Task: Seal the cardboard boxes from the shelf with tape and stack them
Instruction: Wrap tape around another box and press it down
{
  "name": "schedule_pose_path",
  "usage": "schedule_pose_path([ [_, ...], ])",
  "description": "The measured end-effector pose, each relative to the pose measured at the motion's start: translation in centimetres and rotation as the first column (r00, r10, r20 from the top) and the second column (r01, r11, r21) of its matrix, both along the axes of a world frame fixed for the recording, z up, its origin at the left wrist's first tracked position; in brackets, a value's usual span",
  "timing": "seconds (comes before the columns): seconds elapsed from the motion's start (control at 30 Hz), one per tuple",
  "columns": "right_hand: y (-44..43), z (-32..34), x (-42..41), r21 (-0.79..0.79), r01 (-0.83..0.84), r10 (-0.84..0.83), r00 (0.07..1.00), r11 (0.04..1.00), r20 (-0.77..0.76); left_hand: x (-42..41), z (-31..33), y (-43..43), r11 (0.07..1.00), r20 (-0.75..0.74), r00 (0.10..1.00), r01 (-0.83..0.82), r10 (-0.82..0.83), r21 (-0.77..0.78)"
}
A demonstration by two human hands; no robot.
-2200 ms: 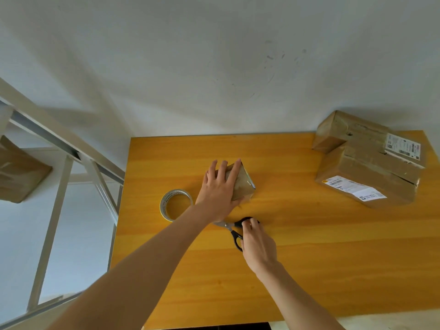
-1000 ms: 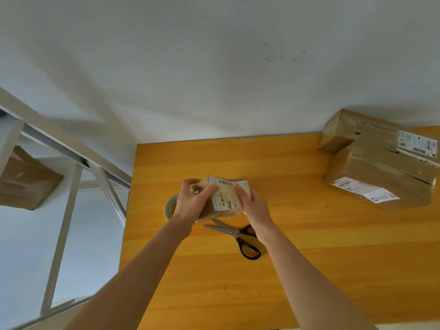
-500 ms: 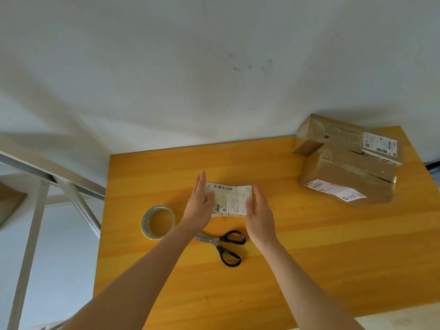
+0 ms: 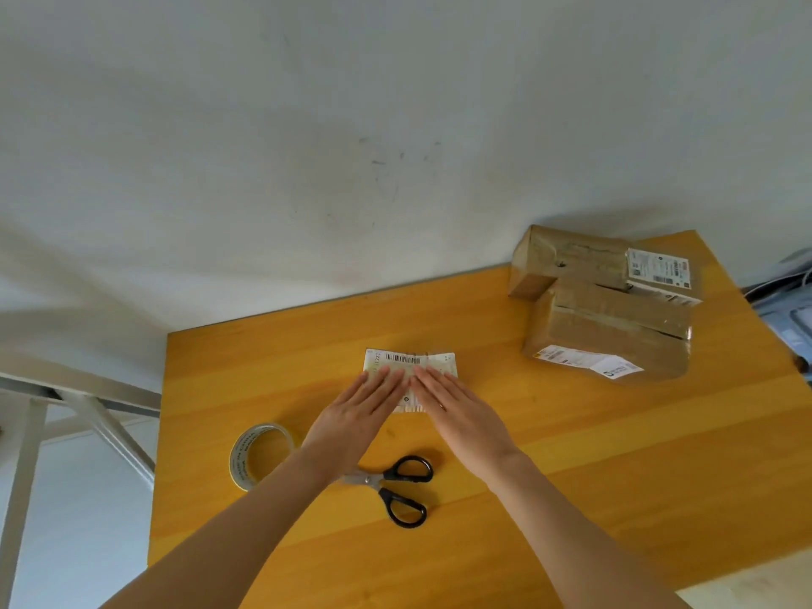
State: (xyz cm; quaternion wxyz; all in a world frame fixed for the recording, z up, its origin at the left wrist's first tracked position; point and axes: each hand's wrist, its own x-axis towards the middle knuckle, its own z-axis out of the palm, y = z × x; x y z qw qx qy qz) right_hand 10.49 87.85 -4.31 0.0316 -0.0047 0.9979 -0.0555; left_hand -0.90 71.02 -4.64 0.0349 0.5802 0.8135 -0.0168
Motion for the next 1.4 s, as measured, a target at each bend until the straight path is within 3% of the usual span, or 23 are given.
schedule_pose_path([
  [0.17,4.3,0.0,-0.9,0.040,0.022,-0.026,0.995,0.999,0.098,-2.0,-0.8,5.0,0.994,0.057,0.997,0.065,-0.060,-0.086],
  [0.3,7.4,0.0,-1.8,0.028,0.071,-0.074,0.993,0.997,0.096,-3.4,-1.1,8.6,0.997,0.113,0.992,0.055,-0.049,-0.052],
  [0.6,11.2,-0.4,-5.5,-0.015,0.239,-0.237,0.967,0.971,0.093,-6.0,-0.5,14.9,0.998,0.133,0.990,-0.040,0.046,-0.050],
  [0.83,13.6,-0.7,-7.9,-0.026,0.337,-0.331,0.935,0.941,0.128,-7.2,-0.9,18.2,0.980,0.125,0.985,-0.094,0.117,-0.177],
  [1.0,13.4,-0.9,-8.1,-0.057,0.393,-0.382,0.913,0.918,0.146,-7.1,-0.8,18.5,0.974,0.144,0.980,-0.109,0.139,-0.199],
  [1.13,13.1,-0.3,-7.6,-0.110,0.423,-0.408,0.903,0.900,0.131,-6.2,-0.1,17.5,0.983,0.186,0.967,-0.161,0.175,-0.086],
  [1.4,8.3,3.7,-4.3,-0.129,0.439,-0.422,0.896,0.889,0.138,-3.4,4.3,10.3,0.961,0.243,0.930,-0.270,0.277,-0.061],
])
